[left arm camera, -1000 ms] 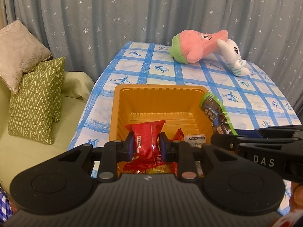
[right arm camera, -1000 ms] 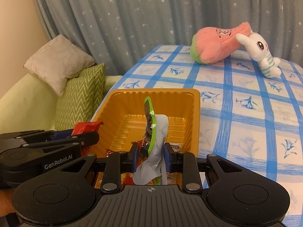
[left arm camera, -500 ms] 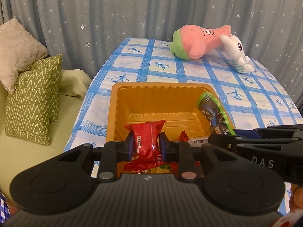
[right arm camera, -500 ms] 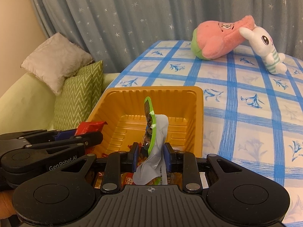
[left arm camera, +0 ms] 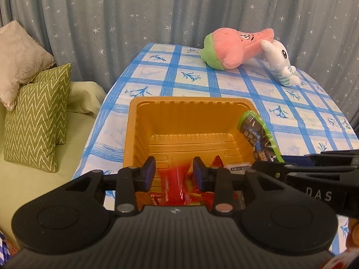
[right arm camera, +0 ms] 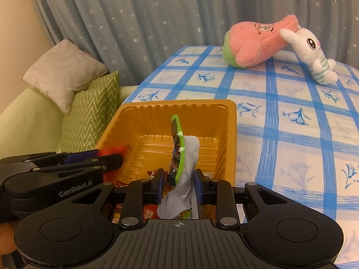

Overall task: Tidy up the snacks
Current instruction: 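Open the left tool to drop the red packet while the right tool drops the white-green snack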

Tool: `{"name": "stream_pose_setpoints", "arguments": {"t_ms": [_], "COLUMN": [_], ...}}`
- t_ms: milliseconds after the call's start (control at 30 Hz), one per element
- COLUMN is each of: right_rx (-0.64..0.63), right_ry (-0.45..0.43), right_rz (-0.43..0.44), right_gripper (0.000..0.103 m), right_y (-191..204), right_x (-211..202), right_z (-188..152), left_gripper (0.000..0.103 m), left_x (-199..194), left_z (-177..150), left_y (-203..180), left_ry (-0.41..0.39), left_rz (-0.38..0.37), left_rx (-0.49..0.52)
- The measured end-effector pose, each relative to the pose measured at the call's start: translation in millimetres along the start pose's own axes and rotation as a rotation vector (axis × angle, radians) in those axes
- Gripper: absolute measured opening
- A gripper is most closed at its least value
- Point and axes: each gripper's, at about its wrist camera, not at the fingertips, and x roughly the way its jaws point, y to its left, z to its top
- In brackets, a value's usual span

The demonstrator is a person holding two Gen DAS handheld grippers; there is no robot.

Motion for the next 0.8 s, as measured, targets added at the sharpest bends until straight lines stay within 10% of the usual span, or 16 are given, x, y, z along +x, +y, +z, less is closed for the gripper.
{"name": "stream_pose_setpoints", "arguments": {"t_ms": [800], "right_rx": [-0.01], "right_ry": [-0.012], "right_rz": [0.012], "right_gripper": [0.028], "right_y": [8], "right_x": [-7], "right_z": [5], "left_gripper": [0.032], "left_x": [-12], "left_z": [-3], "left_y": [1], "left_ry": [0.0], "left_rz": [0.016], "left_rx": [0.008]}}
